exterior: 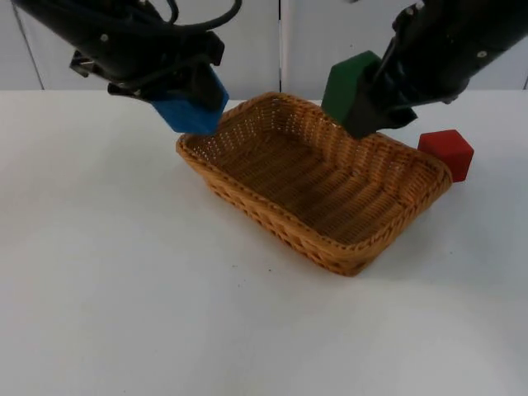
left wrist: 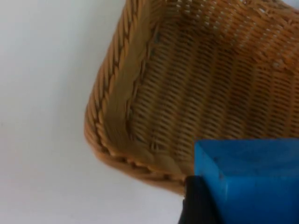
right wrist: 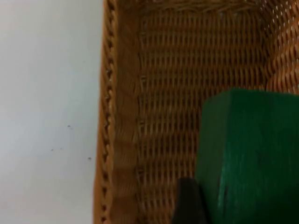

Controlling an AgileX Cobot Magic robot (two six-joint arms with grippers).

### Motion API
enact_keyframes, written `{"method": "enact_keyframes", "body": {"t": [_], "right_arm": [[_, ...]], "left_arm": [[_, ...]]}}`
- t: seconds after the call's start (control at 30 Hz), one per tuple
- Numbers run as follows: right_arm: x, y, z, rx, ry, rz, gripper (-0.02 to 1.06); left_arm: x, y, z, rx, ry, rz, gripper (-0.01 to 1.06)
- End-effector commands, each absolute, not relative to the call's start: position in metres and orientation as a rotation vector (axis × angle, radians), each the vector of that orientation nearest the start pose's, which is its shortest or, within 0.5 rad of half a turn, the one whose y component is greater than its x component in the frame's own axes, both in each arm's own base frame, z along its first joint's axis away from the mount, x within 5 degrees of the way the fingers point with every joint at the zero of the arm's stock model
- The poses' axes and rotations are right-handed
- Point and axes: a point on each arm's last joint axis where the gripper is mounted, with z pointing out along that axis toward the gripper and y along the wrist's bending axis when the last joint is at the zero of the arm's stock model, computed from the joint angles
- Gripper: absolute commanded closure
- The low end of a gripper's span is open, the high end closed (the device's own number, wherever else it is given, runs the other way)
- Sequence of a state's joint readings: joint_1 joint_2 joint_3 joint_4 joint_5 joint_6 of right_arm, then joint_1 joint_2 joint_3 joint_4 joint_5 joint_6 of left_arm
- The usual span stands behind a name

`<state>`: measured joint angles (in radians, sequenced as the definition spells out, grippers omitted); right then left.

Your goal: Pick up one cube with each hand and place exactly two cubes into the same basket, leaving the remaining cube outside.

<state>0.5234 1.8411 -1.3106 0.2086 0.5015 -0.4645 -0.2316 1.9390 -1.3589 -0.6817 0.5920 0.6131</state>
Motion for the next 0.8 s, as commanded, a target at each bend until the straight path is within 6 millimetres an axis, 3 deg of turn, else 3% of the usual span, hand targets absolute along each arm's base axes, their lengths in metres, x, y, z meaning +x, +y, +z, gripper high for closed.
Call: {"method": "enact_keyframes", "body": {"t": [0.0, 0.3, 0.77], "right_arm": [[0.352, 0.211, 0.223, -1.015, 2.291, 0.218, 1.05], [0.394, 0.224, 0.186, -1.036, 2.395, 0.224, 1.05], [0.409, 0.219, 0.136, -1.027, 2.476, 0.203, 1.05]], "left_arm": [[0.404, -0.132, 0.201, 0.481, 2.489, -0.562, 1.05], [0.431, -0.140, 0.182, 0.494, 2.487, -0.573, 1.05], [0.447, -0.165, 0.150, 0.569, 2.476, -0.646, 1.05]]}}
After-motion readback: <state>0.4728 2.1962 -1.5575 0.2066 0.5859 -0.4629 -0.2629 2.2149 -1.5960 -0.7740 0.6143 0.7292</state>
